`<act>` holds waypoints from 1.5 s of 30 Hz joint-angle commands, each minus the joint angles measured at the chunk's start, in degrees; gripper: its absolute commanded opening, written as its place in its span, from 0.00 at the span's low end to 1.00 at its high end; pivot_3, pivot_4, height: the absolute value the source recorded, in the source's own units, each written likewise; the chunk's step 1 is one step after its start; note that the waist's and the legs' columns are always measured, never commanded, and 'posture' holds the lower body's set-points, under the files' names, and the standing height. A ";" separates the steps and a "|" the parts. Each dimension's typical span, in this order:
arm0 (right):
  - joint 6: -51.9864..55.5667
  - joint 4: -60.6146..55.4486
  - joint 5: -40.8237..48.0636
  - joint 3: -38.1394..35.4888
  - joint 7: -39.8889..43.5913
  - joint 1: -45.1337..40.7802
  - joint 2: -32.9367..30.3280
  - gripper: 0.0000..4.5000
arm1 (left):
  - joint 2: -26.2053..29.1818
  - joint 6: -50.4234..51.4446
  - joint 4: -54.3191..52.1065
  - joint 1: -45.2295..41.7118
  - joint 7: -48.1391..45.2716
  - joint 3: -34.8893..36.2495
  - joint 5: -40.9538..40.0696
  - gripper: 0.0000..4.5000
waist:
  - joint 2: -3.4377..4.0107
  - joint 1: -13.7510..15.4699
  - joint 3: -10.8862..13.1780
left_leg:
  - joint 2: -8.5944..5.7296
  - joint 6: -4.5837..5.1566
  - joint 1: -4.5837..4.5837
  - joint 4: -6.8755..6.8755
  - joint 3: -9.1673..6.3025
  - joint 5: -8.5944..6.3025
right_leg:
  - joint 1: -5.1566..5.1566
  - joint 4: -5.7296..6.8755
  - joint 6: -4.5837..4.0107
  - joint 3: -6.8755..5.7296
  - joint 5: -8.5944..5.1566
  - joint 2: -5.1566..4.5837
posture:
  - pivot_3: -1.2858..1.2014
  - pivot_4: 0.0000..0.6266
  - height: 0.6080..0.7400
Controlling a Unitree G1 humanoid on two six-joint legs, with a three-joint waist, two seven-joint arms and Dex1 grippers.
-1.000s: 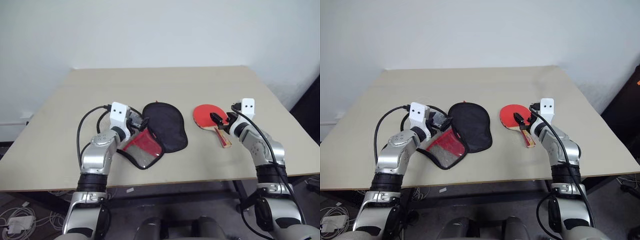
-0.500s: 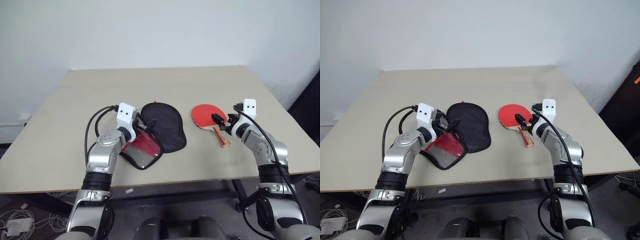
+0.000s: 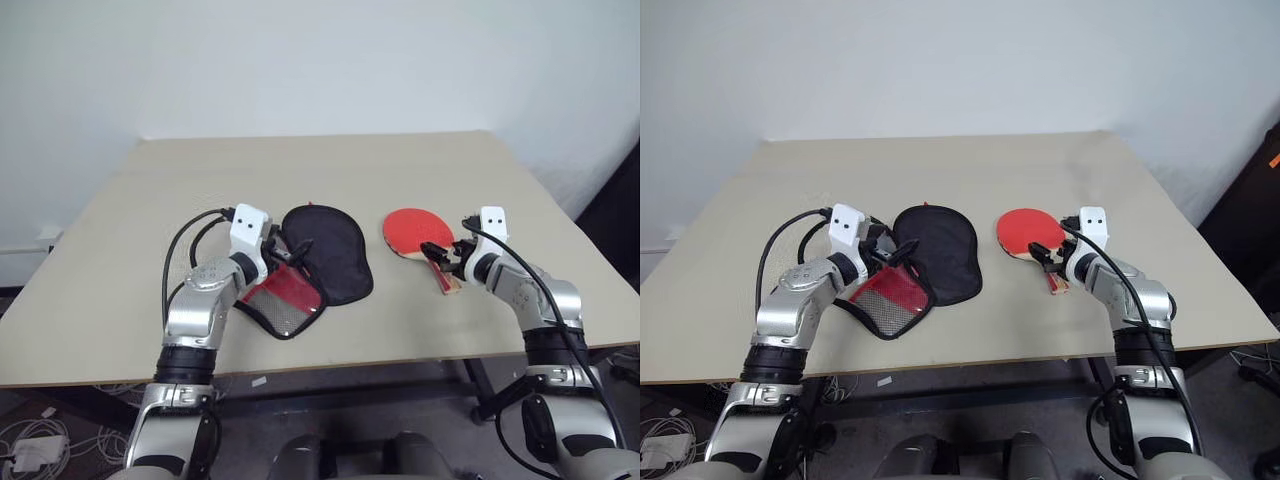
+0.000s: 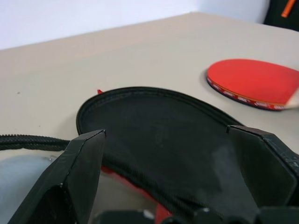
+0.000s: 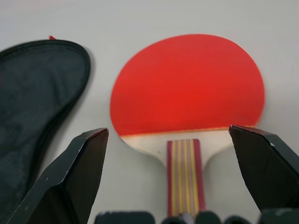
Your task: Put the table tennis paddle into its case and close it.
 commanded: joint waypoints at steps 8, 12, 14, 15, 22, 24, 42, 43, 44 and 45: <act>-0.52 7.27 -3.41 1.01 -1.05 -2.02 -0.97 1.00 | 1.07 2.67 -4.42 -0.46 -2.42 0.41 -1.67 1.00 | 0.00 -0.01 0.00 | -0.02 0.01 0.00 0.01 0.04 0.00 | 0.02 0.00 0.01 0.00 0.00 -0.02 | 0.52 0.00 1.00; -0.40 7.88 -3.90 1.53 -0.53 -2.15 -0.90 1.00 | 1.41 3.96 -5.16 -0.07 -2.47 1.08 -1.95 1.00 | -0.01 -0.01 0.00 | 0.00 0.01 0.02 0.03 0.03 0.01 | 0.03 0.02 0.01 0.00 0.01 0.01 | 0.52 0.00 1.00; -0.50 8.22 -4.20 1.74 -0.53 -2.32 -0.70 1.00 | 1.91 4.71 -6.06 0.60 -2.98 0.93 -2.28 1.00 | -0.01 -0.01 -0.01 | 0.00 0.01 0.02 0.04 0.02 0.01 | 0.04 0.02 0.02 0.00 0.01 0.01 | 0.52 0.00 1.00; -0.57 8.43 -4.40 1.87 -0.54 -2.41 -0.56 1.00 | 2.53 5.22 -7.03 1.45 -3.85 0.65 -2.62 1.00 | -0.01 -0.02 0.00 | 0.00 0.01 0.02 0.05 0.01 0.01 | 0.04 0.02 0.02 0.00 0.01 0.00 | 0.52 0.00 1.00; -1.06 9.60 -5.31 2.69 -0.31 -3.04 0.23 1.00 | 7.21 10.30 -15.60 6.83 -13.01 0.17 -9.22 1.00 | -0.01 -0.18 -0.01 | 0.02 0.01 0.04 0.04 0.03 0.01 | 0.03 0.04 0.02 0.03 0.02 -0.01 | 0.52 0.00 1.00; -1.27 10.26 -5.66 2.89 -0.31 -3.57 0.57 1.00 | 9.74 10.55 -17.24 8.49 -16.54 -0.86 -10.07 1.00 | -0.01 -0.22 0.00 | 0.05 0.00 0.06 0.04 0.06 0.01 | 0.02 0.04 -0.01 0.03 0.04 -0.02 | 0.52 0.00 1.00; -2.46 12.77 -7.20 3.36 -0.34 -6.46 2.53 0.48 | 11.52 6.18 -13.56 6.60 -19.44 -3.02 -8.65 1.00 | -0.01 -0.32 -0.01 | 0.60 -0.42 0.07 -0.19 0.53 0.26 | -0.29 0.05 -0.29 -0.18 0.33 0.09 | 0.52 0.00 1.00; -2.33 12.76 -7.28 3.45 -0.19 -6.57 2.51 0.39 | 11.49 6.06 -13.37 6.45 -19.41 -3.14 -8.59 1.00 | -0.01 -0.32 -0.01 | 0.61 -0.42 0.07 -0.18 0.54 0.26 | -0.29 0.05 -0.28 -0.18 0.34 0.09 | 0.52 0.00 1.00; -2.24 12.74 -7.45 3.62 -0.05 -6.64 2.45 0.31 | 11.49 5.95 -13.20 6.33 -19.40 -3.24 -8.55 1.00 | -0.01 -0.31 -0.01 | 0.62 -0.42 0.08 -0.16 0.56 0.26 | -0.29 0.05 -0.32 -0.19 0.36 0.09 | 0.52 0.00 1.00; -2.18 12.69 -7.58 3.75 0.06 -6.65 2.36 0.25 | 11.49 5.88 -13.08 6.23 -19.37 -3.34 -8.56 1.00 | -0.01 -0.30 -0.01 | 0.62 -0.42 0.07 -0.15 0.58 0.26 | -0.29 0.05 -0.37 -0.20 0.39 0.07 | 0.52 0.00 1.00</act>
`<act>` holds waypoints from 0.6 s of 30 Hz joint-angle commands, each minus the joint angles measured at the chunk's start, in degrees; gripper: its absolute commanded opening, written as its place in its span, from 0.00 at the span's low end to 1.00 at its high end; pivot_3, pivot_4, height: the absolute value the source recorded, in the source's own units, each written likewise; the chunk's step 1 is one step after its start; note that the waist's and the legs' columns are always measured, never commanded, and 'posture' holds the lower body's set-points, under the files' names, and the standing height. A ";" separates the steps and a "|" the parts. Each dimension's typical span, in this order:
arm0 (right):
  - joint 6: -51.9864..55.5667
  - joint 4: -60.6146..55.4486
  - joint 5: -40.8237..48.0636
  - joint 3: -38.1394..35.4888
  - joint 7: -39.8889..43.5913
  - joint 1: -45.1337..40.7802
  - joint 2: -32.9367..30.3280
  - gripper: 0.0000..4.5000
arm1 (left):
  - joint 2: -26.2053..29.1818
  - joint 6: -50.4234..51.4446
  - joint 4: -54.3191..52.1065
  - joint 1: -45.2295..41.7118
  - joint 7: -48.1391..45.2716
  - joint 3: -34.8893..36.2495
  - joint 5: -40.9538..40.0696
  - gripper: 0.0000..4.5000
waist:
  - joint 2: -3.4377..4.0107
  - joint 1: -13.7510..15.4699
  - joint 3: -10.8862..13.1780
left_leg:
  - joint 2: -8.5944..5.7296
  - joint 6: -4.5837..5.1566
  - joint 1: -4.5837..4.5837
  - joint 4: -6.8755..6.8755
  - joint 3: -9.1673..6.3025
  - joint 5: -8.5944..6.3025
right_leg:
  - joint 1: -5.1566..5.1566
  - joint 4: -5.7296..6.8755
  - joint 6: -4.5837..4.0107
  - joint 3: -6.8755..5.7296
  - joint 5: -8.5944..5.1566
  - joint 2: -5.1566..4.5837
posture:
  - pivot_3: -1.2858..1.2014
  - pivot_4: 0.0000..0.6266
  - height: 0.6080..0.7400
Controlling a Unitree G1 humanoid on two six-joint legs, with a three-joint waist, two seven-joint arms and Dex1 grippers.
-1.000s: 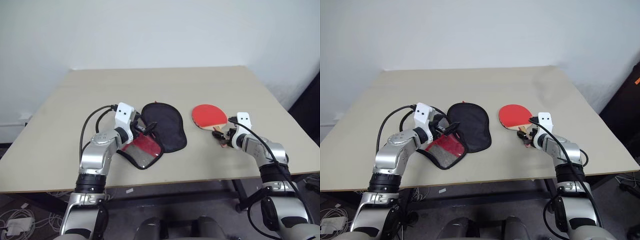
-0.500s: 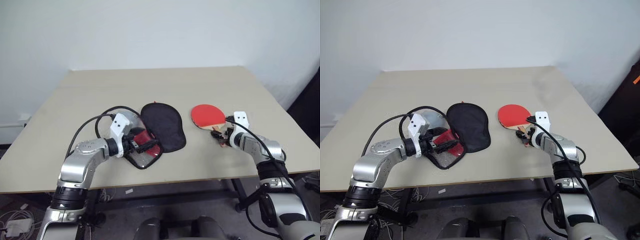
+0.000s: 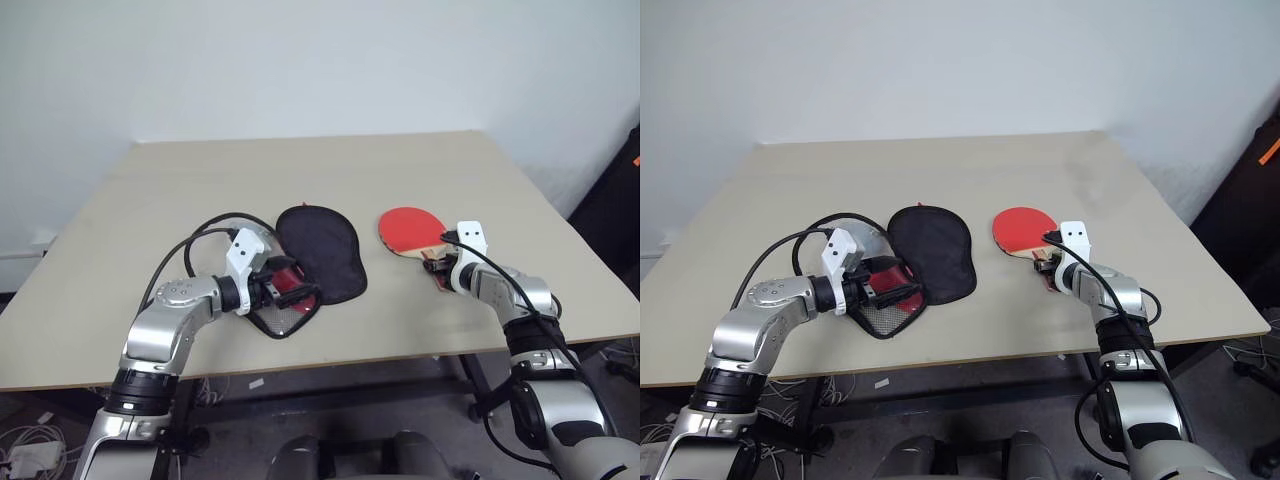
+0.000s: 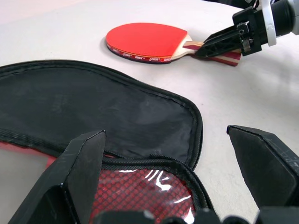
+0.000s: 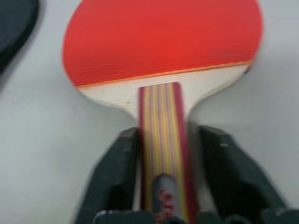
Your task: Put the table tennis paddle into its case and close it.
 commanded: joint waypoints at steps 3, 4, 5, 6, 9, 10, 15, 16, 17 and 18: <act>0.09 -2.74 0.57 -1.19 -0.33 -2.49 -0.28 0.25 | 0.18 -1.54 0.17 -2.28 -0.03 0.45 -0.11 1.00 | 0.00 0.03 0.00 | 0.00 0.00 0.00 0.00 0.02 0.00 | -0.03 0.00 -0.04 -0.02 0.02 -0.04 | 0.52 0.00 1.00; 0.07 -3.59 0.85 -1.92 -0.98 -2.91 -0.21 0.25 | 0.22 -1.57 0.27 -2.28 -0.08 0.53 -0.18 1.00 | 0.00 0.03 0.00 | 0.00 0.00 -0.02 -0.01 0.03 0.00 | -0.08 0.00 -0.04 0.00 0.02 -0.04 | 0.52 0.00 1.00; 0.00 -4.27 1.14 -2.57 -1.53 -3.33 -0.12 0.25 | 0.28 -1.61 0.36 -2.27 -0.12 0.59 -0.22 1.00 | 0.00 0.04 0.00 | 0.00 0.00 -0.05 -0.01 0.04 0.00 | -0.12 0.00 -0.04 0.00 0.02 -0.04 | 0.52 0.00 1.00; 1.22 -5.23 1.70 -3.07 -1.83 -4.09 -0.11 0.25 | 0.38 -1.73 0.53 -2.26 -0.10 0.62 -0.13 1.00 | 0.01 0.05 0.01 | 0.00 -0.01 -0.08 -0.02 0.05 0.01 | -0.15 0.00 -0.04 0.00 0.02 -0.04 | 0.52 0.00 1.00; 4.15 -8.33 2.83 -3.57 -2.10 -5.84 0.04 0.25 | 0.48 -1.92 1.02 -2.32 0.12 0.65 0.11 1.00 | 0.02 0.07 0.01 | 0.00 -0.02 -0.18 -0.03 0.09 0.01 | -0.32 0.04 -0.01 0.06 0.04 -0.04 | 0.52 0.00 1.00; 4.68 -10.03 3.40 -3.77 -1.98 -6.19 0.33 0.25 | 0.51 -1.92 1.04 -2.23 0.05 0.64 0.03 1.00 | 0.02 0.07 0.01 | -0.01 -0.03 -0.21 -0.03 0.10 0.02 | -0.36 0.05 0.00 0.07 0.05 -0.03 | 0.52 0.00 1.00; 9.05 -16.55 5.97 -3.69 -2.25 -7.67 2.81 0.25 | 0.83 -1.84 0.99 -1.54 -0.45 0.65 -0.26 1.00 | 0.02 0.07 0.01 | 0.03 -0.03 -0.22 -0.07 0.10 0.02 | -0.41 0.05 0.02 0.09 0.05 0.02 | 0.52 0.00 1.00; 10.06 -17.48 6.32 -3.50 -2.63 -7.81 3.75 0.25 | 0.89 -1.87 1.04 -1.44 -0.42 0.71 -0.22 1.00 | 0.02 0.07 0.01 | 0.03 -0.03 -0.22 -0.07 0.10 0.02 | -0.41 0.05 0.01 0.08 0.05 0.02 | 0.52 0.00 1.00; 10.74 -18.18 6.63 -3.22 -2.90 -7.84 4.62 0.25 | 0.87 -1.89 1.15 -1.43 -0.30 0.78 -0.16 1.00 | 0.02 0.07 0.01 | 0.04 -0.03 -0.22 -0.07 0.09 0.02 | -0.41 0.05 0.01 0.07 0.05 0.03 | 0.52 0.00 1.00; 11.09 -18.71 6.82 -2.85 -3.02 -7.79 5.52 0.25 | 0.84 -1.85 1.30 -1.48 -0.10 0.88 -0.10 1.00 | 0.02 0.08 0.01 | 0.04 -0.04 -0.22 -0.08 0.10 0.03 | -0.41 0.05 0.01 0.06 0.05 0.03 | 0.52 0.00 1.00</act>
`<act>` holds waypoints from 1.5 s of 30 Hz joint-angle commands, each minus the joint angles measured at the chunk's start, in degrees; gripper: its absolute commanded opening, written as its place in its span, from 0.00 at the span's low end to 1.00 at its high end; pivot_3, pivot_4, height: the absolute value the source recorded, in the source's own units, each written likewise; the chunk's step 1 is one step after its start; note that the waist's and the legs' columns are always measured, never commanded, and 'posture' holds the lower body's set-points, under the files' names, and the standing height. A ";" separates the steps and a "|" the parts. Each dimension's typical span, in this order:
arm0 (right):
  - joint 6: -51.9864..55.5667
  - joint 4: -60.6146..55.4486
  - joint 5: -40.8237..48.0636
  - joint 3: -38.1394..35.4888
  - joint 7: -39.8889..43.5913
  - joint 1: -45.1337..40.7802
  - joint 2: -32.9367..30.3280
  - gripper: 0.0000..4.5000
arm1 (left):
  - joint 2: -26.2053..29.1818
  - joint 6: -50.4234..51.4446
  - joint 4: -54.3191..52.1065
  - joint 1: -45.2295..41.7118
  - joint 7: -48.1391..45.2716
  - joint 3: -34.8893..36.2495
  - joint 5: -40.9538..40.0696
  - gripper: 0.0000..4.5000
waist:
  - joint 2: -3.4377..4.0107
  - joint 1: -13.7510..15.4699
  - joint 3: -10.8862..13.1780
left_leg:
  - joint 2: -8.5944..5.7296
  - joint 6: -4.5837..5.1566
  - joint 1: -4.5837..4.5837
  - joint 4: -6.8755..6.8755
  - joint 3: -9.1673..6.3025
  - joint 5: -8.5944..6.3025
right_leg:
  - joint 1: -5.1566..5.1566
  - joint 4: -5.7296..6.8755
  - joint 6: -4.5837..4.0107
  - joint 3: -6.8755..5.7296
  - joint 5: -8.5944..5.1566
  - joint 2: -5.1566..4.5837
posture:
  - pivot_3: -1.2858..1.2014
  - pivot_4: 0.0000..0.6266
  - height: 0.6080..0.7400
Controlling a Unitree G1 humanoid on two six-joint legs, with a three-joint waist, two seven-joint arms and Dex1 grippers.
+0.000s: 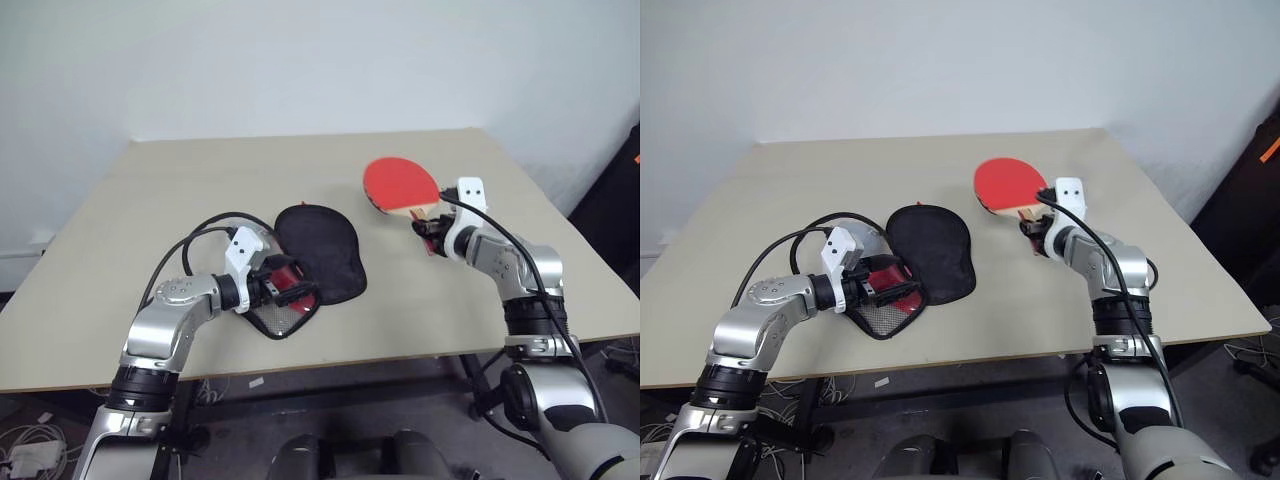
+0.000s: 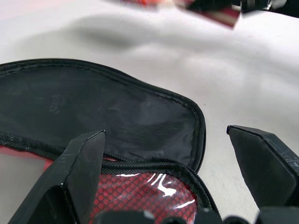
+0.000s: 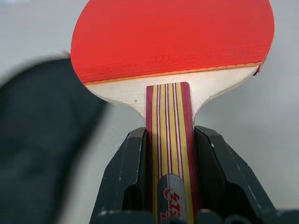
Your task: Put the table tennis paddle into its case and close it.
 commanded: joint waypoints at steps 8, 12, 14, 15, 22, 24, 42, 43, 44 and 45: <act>-0.64 1.23 1.34 1.87 -6.35 -2.84 13.46 0.25 | 1.44 -0.35 -1.19 -0.04 -0.14 1.84 -1.08 1.00 | -0.01 0.03 -0.01 | 0.00 -0.09 0.00 -0.10 0.09 0.05 | -0.03 0.03 0.00 -0.01 0.01 -0.02 | 0.52 0.00 1.00; -2.15 6.04 1.63 1.48 -8.45 -4.26 18.18 0.25 | 1.52 -0.49 -0.61 -0.18 0.47 1.75 -0.84 1.00 | -0.03 0.03 -0.02 | -0.02 -0.27 0.00 -0.29 0.26 0.16 | -0.08 0.03 0.00 -0.04 0.02 -0.06 | 0.52 0.00 1.00; -5.09 11.54 -0.05 3.13 -8.58 -4.37 19.87 0.25 | 1.35 -0.76 -0.28 -0.46 0.74 1.57 -0.64 1.00 | -0.05 0.00 -0.03 | -0.01 -0.34 0.00 -0.38 0.58 0.20 | -0.10 0.03 0.00 -0.05 0.02 -0.06 | 0.52 0.00 1.00; -6.32 14.04 -0.58 3.54 -8.59 -4.51 20.35 0.25 | 1.23 -0.83 -0.17 -0.64 0.85 1.48 -0.60 1.00 | -0.05 -0.02 -0.03 | 0.01 -0.38 0.01 -0.45 0.67 0.23 | -0.13 0.03 -0.01 -0.05 0.02 -0.06 | 0.52 0.00 1.00; -13.29 25.56 -2.20 3.35 -9.33 -5.71 20.03 0.25 | 0.65 -0.87 -0.53 -0.85 1.71 1.34 -0.70 1.00 | -0.16 0.02 -0.10 | 0.17 -0.69 0.12 -0.68 1.11 0.42 | -0.09 0.02 -0.10 -0.13 0.08 -0.09 | 0.52 0.00 1.00; -14.13 26.81 -2.51 3.57 -9.06 -5.66 19.57 0.25 | 0.48 -1.06 -0.18 -1.10 1.80 1.29 -0.57 1.00 | -0.23 0.05 -0.14 | 0.27 -0.85 0.12 -0.74 1.18 0.52 | -0.10 0.02 -0.21 -0.21 0.15 -0.11 | 0.52 0.00 1.00; -10.29 14.48 0.27 5.91 -0.52 -3.64 19.12 0.99 | 0.00 -1.99 1.93 -3.00 1.20 0.51 -0.12 1.00 | -0.33 -0.02 -0.20 | 0.65 -1.05 0.10 -0.84 1.30 0.64 | -0.17 0.01 -0.31 -0.44 0.20 0.00 | 0.52 0.00 1.00; -9.38 11.52 1.24 5.94 0.83 -3.15 18.88 0.99 | 0.08 -1.96 1.95 -3.01 1.15 0.54 -0.14 1.00 | -0.33 -0.04 -0.20 | 0.68 -1.05 0.10 -0.84 1.30 0.64 | -0.17 0.01 -0.31 -0.45 0.20 0.02 | 0.52 0.00 1.00; -8.42 8.02 2.33 6.01 2.33 -2.60 18.36 0.99 | 0.20 -1.85 1.91 -3.00 1.05 0.64 -0.24 1.00 | -0.33 -0.05 -0.20 | 0.69 -1.05 0.09 -0.84 1.30 0.64 | -0.17 0.01 -0.32 -0.44 0.20 0.02 | 0.52 0.00 1.00; -7.62 4.98 3.14 6.11 3.46 -2.11 17.77 0.99 | 0.33 -1.62 1.83 -2.95 0.97 0.77 -0.41 1.00 | -0.33 -0.02 -0.20 | 0.70 -1.05 0.09 -0.84 1.30 0.64 | -0.19 0.01 -0.32 -0.44 0.20 0.02 | 0.52 0.00 1.00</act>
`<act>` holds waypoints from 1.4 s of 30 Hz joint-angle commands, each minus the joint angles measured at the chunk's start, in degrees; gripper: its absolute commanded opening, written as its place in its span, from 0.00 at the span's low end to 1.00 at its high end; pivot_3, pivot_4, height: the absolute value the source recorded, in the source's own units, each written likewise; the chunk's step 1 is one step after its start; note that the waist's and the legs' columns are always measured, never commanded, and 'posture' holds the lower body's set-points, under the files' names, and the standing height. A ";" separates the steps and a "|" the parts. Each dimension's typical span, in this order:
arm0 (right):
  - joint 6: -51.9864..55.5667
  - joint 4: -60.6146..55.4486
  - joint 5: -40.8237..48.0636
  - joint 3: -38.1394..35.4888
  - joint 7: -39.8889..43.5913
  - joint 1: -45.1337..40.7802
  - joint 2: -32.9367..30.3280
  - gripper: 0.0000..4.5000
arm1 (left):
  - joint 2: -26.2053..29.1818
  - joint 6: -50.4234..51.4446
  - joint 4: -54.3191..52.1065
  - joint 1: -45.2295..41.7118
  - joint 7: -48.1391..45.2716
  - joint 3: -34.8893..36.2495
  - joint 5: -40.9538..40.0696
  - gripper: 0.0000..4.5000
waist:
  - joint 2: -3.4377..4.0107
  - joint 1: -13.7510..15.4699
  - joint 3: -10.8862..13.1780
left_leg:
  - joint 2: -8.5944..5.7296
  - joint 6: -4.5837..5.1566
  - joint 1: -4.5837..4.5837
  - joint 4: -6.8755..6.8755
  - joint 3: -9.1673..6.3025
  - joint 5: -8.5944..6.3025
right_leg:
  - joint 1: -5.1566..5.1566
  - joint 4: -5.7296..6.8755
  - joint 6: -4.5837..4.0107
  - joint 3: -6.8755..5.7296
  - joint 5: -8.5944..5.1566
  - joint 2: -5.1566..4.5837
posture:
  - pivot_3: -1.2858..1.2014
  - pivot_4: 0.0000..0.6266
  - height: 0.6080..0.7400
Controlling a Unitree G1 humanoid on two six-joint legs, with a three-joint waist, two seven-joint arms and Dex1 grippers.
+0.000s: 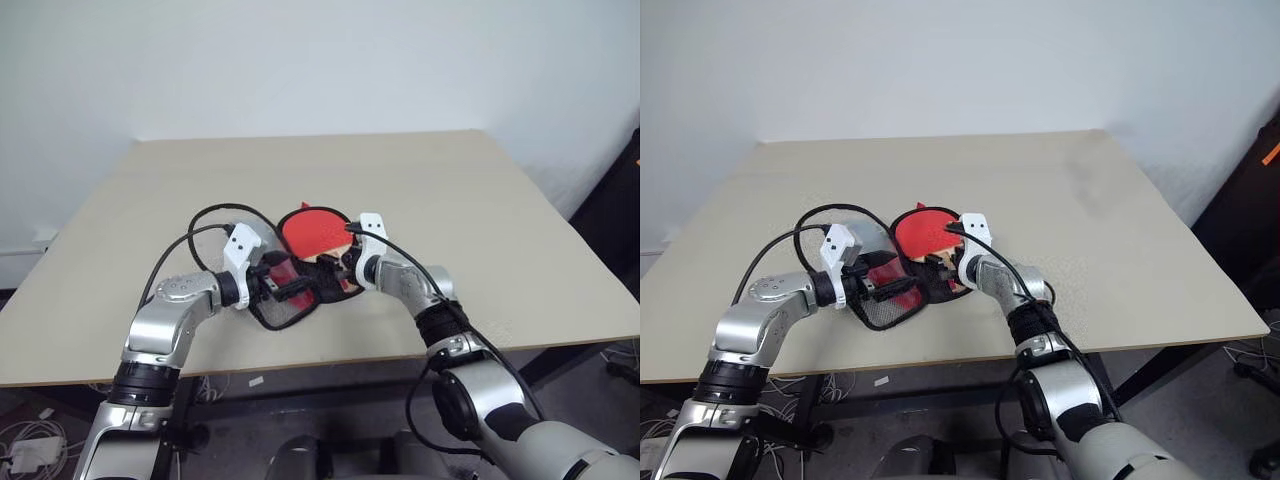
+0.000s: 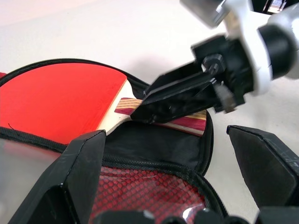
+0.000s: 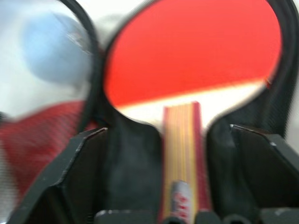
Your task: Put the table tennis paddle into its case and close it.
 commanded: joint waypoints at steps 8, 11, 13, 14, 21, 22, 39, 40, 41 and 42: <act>3.94 -22.58 6.75 -0.72 9.50 2.36 -9.81 0.99 | 3.47 3.62 -4.47 -0.25 -1.77 3.89 -3.54 1.00 | -0.02 0.04 0.00 | 0.08 0.02 0.00 0.00 -0.09 -0.01 | -0.05 -0.02 -0.01 0.00 -0.01 -0.05 | 0.52 0.00 1.00; 2.85 -22.18 5.43 -0.05 11.29 4.14 -14.67 0.99 | 6.87 7.28 -7.50 1.27 -3.62 6.60 -6.71 1.00 | -0.03 0.03 0.00 | 0.13 0.02 0.00 0.00 -0.11 -0.01 | -0.07 -0.04 -0.02 -0.01 -0.02 -0.04 | 0.52 0.00 1.00; 2.12 -20.84 4.72 -0.28 10.98 4.89 -16.58 0.99 | 9.66 9.12 -9.26 2.67 -5.43 8.45 -8.65 1.00 | -0.03 -0.02 0.01 | 0.14 0.03 0.00 0.00 -0.10 -0.02 | -0.08 -0.05 -0.03 0.00 -0.02 -0.04 | 0.52 0.00 1.00; 1.73 -19.61 4.30 -0.58 10.66 5.26 -17.47 0.99 | 11.66 10.15 -10.09 3.54 -6.53 9.91 -9.72 1.00 | -0.03 -0.08 0.01 | 0.15 0.03 0.00 -0.01 -0.10 -0.02 | -0.09 -0.05 -0.07 0.01 -0.04 -0.04 | 0.52 0.00 1.00; 0.58 -17.31 3.74 -1.02 9.27 7.26 -18.31 0.99 | 23.64 7.15 -3.13 9.13 -10.63 15.85 -7.44 1.00 | -0.03 -0.69 0.03 | 0.35 0.02 0.02 -0.09 -0.04 -0.01 | -0.22 -0.06 -0.11 -0.02 -0.11 0.06 | 0.52 0.00 1.00; 0.39 -17.15 3.79 -0.97 9.23 7.33 -18.02 0.99 | 24.18 6.21 -0.08 8.32 -9.59 16.16 -6.32 1.00 | -0.03 -0.68 0.03 | 0.35 0.02 0.02 -0.10 -0.02 -0.01 | -0.24 -0.06 -0.11 -0.02 -0.12 0.05 | 0.52 0.00 1.00; -1.30 -15.88 3.34 -0.32 7.50 7.48 -16.01 1.00 | 23.73 -7.47 25.23 -0.73 -10.18 6.92 7.63 0.33 | -0.11 -0.65 0.00 | 0.36 -0.18 -0.03 -0.48 0.11 0.11 | -0.49 -0.15 -0.27 -0.23 0.09 -0.14 | 0.52 0.00 1.00; -1.27 -15.99 3.36 -0.34 7.43 7.55 -16.03 1.00 | 22.70 -9.33 26.87 -1.95 -9.12 5.16 9.67 0.33 | -0.12 -0.65 0.00 | 0.37 -0.20 -0.03 -0.49 0.09 0.12 | -0.49 -0.15 -0.30 -0.24 0.10 -0.13 | 0.52 0.00 1.00; -1.37 -16.23 3.39 -0.38 7.41 7.66 -16.06 1.00 | 21.69 -11.00 28.13 -2.93 -8.31 3.53 11.48 0.33 | -0.12 -0.58 0.00 | 0.37 -0.20 -0.03 -0.48 0.08 0.12 | -0.49 -0.14 -0.30 -0.27 0.12 -0.13 | 0.52 0.00 1.00; -1.51 -16.76 3.59 -0.49 7.53 7.82 -16.06 1.00 | 20.50 -12.54 28.87 -3.71 -8.03 2.08 12.79 0.33 | -0.12 -0.52 0.00 | 0.37 -0.20 -0.03 -0.47 0.08 0.12 | -0.46 -0.14 -0.30 -0.29 0.13 -0.14 | 0.52 0.00 1.00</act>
